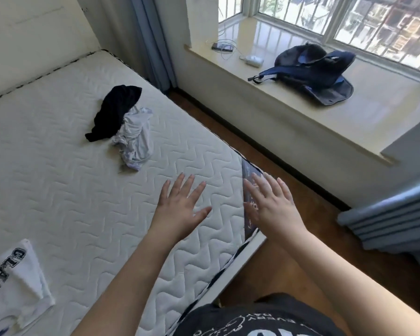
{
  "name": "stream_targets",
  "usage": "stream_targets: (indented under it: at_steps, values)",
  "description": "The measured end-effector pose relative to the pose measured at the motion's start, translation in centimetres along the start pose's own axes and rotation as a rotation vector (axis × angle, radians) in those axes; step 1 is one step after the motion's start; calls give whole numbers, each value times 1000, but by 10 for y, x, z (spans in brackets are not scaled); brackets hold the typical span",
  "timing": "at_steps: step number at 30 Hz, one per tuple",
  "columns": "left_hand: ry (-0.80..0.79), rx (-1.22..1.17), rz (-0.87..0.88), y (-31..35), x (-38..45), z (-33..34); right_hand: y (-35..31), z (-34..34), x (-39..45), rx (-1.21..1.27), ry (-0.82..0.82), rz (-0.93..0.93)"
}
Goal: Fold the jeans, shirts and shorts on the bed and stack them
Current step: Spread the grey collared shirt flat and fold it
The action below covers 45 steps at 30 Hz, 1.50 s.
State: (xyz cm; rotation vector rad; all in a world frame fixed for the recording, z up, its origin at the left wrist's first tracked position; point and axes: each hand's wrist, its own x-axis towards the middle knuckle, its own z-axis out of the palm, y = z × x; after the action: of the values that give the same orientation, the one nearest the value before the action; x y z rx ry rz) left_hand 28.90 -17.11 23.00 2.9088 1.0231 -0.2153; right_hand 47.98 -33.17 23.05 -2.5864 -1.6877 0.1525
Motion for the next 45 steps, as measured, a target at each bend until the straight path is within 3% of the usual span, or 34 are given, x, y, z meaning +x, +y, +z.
stream_targets:
  at_steps: [8,16,22,27,33,39,45]
  values:
    - [-18,79,220,118,89,-19,118,-10,0,-8,100,242]
    - [4,12,310,285,183,-38,292,-28,-21,17,28,385]
    - [51,15,362,354,237,-65,387,-46,-22,14,13,428]
    - [86,13,348,373,279,-89,423,-55,12,109,50,502]
    - [156,-14,345,369,340,-109,453,-67,83,75,40,397]
    - [159,6,177,353,394,-109,474,-87,140,74,113,382]
    - [176,-60,51,353,426,-117,490,-91,194,111,66,343]
